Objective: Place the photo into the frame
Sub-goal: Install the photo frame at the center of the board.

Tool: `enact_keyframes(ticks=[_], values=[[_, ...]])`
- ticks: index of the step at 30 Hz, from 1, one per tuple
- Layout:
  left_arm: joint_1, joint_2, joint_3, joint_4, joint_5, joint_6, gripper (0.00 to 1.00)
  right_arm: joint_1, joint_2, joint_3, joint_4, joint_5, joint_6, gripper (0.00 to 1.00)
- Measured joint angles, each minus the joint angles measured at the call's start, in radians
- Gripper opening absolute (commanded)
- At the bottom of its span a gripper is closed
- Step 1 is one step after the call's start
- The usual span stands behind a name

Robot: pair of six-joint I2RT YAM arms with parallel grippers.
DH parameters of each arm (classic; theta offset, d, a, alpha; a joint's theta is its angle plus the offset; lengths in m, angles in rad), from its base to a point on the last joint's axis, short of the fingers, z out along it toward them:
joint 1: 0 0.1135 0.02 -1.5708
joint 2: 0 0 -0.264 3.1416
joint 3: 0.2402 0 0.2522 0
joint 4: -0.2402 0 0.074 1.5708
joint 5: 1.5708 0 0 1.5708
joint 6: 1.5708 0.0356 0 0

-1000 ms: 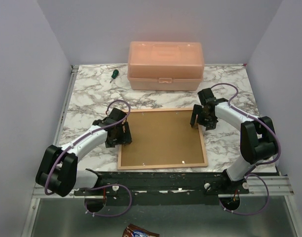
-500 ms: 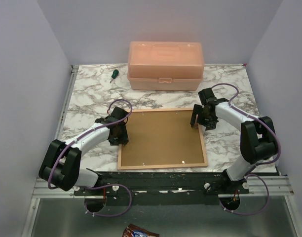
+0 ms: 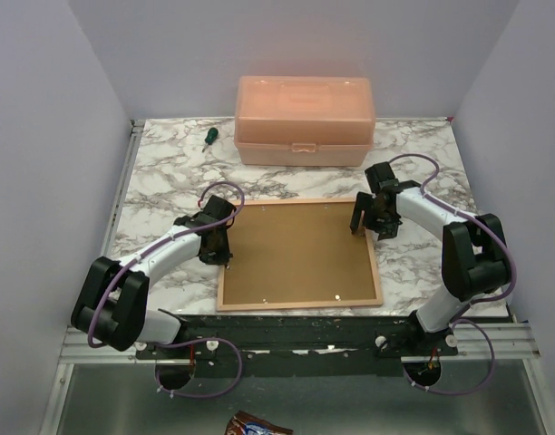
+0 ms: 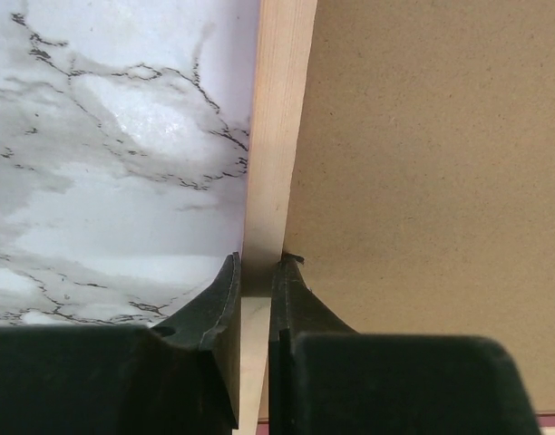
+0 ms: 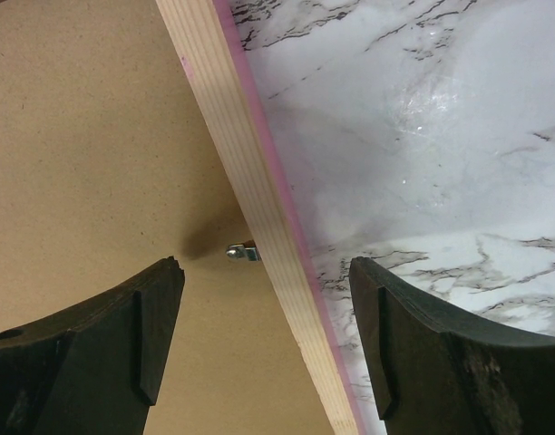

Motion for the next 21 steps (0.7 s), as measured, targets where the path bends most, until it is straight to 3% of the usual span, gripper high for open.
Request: enact_keyframes(ticks=[2,6,8,11,17,21], values=[[0.0,-0.002,0.0,0.0,0.0,0.001,0.1,0.0,-0.002,0.0,0.0,-0.002,0.0,0.82],[-0.003,-0.024,-0.001,-0.017,0.0,0.0,0.39,-0.001,-0.015,0.0,0.0,-0.002,0.0,0.82],[-0.004,-0.053,-0.001,-0.032,-0.001,-0.011,0.47,-0.001,-0.023,0.0,0.0,-0.003,0.0,0.82],[-0.003,-0.121,0.0,-0.035,0.0,-0.024,0.51,-0.005,-0.041,-0.009,0.0,-0.01,0.0,0.82],[-0.002,-0.177,-0.002,-0.035,0.01,-0.031,0.7,-0.018,-0.08,-0.051,-0.001,-0.03,0.001,0.82],[0.005,-0.179,-0.027,-0.026,0.024,-0.037,0.7,-0.025,-0.102,-0.095,-0.001,-0.045,0.002,0.82]])
